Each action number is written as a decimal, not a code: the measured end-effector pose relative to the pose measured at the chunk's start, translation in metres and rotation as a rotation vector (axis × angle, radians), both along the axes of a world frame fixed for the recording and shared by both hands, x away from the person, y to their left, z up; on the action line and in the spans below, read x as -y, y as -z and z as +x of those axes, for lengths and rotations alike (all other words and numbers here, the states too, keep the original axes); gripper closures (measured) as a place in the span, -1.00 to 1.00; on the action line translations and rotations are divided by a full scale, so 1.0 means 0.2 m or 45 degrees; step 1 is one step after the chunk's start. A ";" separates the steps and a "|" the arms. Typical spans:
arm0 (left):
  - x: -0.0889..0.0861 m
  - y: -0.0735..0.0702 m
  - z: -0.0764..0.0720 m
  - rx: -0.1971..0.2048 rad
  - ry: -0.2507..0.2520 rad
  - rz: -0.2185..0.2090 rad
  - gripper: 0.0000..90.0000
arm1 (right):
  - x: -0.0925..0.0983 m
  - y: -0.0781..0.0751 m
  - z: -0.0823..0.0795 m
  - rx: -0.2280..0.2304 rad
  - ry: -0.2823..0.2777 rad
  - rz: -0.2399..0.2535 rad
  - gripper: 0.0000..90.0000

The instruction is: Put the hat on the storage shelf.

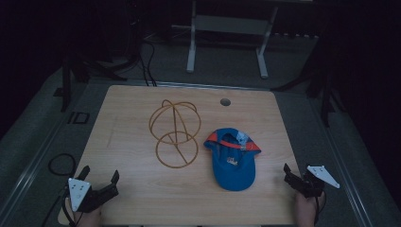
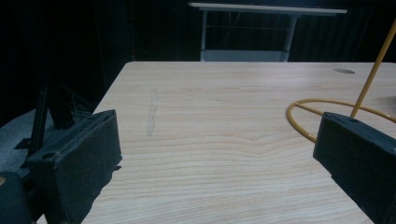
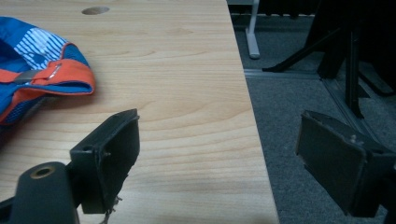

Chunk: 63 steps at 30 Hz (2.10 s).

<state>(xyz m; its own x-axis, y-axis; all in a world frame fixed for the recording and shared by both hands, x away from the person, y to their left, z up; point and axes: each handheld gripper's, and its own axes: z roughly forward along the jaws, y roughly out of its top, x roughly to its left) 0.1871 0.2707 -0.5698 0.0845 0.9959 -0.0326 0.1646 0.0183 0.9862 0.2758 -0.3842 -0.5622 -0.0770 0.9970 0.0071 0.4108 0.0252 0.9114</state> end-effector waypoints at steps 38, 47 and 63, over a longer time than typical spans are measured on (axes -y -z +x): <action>0.11 -0.02 0.00 -0.108 0.279 -0.028 -0.96 | -0.17 -0.34 0.19 -0.035 -0.420 0.053 -0.70; 0.17 -0.05 -0.01 -0.134 0.369 -0.021 -0.91 | -0.27 -0.37 0.25 -0.067 -0.527 0.054 -0.74; 0.19 -0.06 -0.02 -0.194 0.379 0.008 -0.91 | -0.51 -0.29 0.47 -0.157 -0.661 -0.063 -0.41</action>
<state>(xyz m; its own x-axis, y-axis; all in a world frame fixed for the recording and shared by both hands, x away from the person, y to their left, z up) 0.1840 0.2327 -0.5577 0.3661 0.9286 -0.0614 0.3078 -0.0585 0.9496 0.3702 -0.2826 -0.5038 -0.5615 0.8275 0.0011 0.4370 0.2954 0.8496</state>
